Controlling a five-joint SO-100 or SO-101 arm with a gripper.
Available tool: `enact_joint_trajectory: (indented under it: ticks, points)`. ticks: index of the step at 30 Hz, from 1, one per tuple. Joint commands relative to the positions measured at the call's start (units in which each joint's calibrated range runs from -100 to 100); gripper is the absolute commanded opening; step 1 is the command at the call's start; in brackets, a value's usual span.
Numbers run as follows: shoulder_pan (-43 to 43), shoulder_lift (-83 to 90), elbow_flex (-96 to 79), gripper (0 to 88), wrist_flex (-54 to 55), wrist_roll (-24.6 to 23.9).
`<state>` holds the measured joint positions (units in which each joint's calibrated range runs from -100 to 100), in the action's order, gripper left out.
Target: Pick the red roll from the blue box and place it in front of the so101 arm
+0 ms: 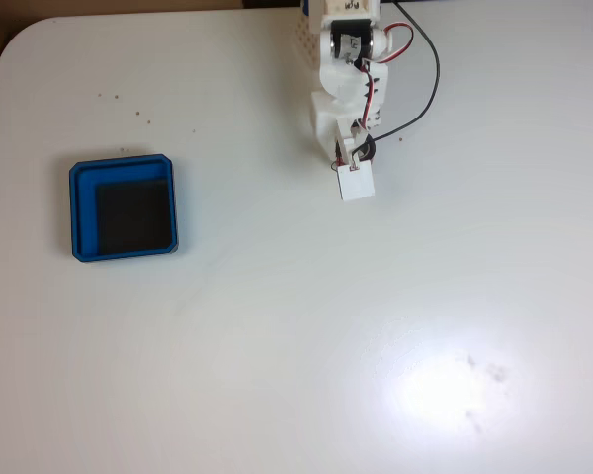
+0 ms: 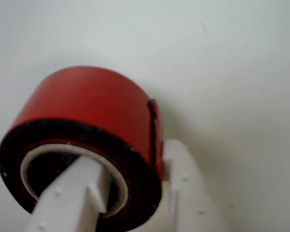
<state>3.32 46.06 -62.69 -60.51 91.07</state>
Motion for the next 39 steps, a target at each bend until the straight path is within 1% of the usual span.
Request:
enact_joint_trajectory:
  ticks: [1, 10, 19, 27, 34, 36, 39]
  points:
    - [-0.1, 1.1, 0.0, 0.7, 0.4, 0.0]
    - [0.0, 1.7, -4.6, 0.8, 1.0, 0.2]
    - [0.1, 5.2, -4.8, 1.0, 1.0, -0.2]
    - [0.1, 5.4, -4.7, 7.5, 1.2, -0.3]
    - [0.1, 5.5, -4.7, 8.1, 1.1, -0.3]
    - [0.1, 7.5, -4.8, 8.1, 1.1, -0.2]
    - [0.1, 15.7, -4.9, 8.1, 1.1, -0.2]
